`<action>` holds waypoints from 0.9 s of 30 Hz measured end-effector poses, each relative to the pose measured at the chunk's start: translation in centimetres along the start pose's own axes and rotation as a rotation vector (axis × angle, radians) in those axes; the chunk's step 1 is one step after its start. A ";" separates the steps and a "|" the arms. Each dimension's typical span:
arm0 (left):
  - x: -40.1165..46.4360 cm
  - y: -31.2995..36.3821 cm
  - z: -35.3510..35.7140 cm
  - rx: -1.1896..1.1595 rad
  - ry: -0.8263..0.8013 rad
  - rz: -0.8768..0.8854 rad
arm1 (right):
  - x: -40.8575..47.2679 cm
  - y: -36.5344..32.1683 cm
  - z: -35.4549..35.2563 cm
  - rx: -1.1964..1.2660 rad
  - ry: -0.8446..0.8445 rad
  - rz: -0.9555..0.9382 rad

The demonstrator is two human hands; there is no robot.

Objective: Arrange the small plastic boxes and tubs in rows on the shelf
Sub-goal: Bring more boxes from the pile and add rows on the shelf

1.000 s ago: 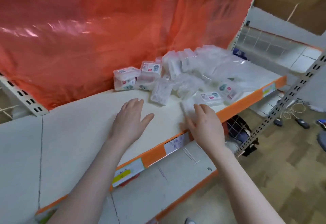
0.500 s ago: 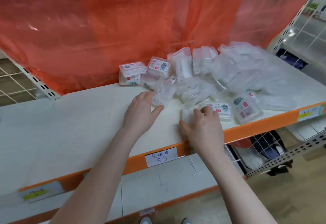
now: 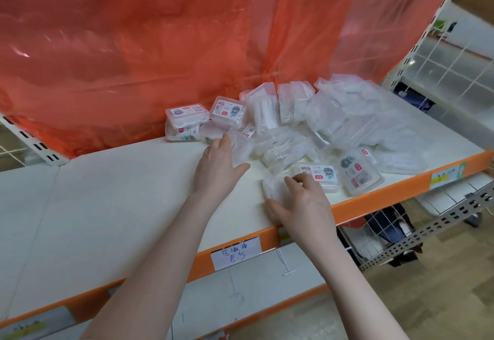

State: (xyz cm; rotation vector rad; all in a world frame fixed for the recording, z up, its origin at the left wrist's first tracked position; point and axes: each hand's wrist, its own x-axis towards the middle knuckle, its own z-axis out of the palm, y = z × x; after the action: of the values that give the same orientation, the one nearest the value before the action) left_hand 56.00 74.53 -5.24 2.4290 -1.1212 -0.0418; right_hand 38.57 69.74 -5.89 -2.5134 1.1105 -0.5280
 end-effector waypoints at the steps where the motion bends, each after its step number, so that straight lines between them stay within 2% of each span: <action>1: 0.1 -0.1 0.0 -0.009 0.007 -0.001 | -0.1 0.0 0.0 0.006 0.001 -0.001; 9: -0.7 -1.8 -1.0 -0.022 -0.010 0.007 | -0.4 -0.6 0.2 0.058 -0.023 -0.011; 15: -2.8 -4.2 -2.8 0.001 -0.087 -0.029 | -0.3 -1.9 0.5 0.117 -0.075 -0.014; 27: -5.3 -6.6 -6.2 0.010 -0.121 -0.099 | 1.3 -3.6 -0.2 -0.076 -0.251 0.105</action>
State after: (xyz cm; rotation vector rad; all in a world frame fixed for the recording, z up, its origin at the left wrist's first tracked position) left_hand 58.51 84.60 -3.36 2.5182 -1.0530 -0.2172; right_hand 41.52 71.03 -3.85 -2.4833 1.1750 -0.1395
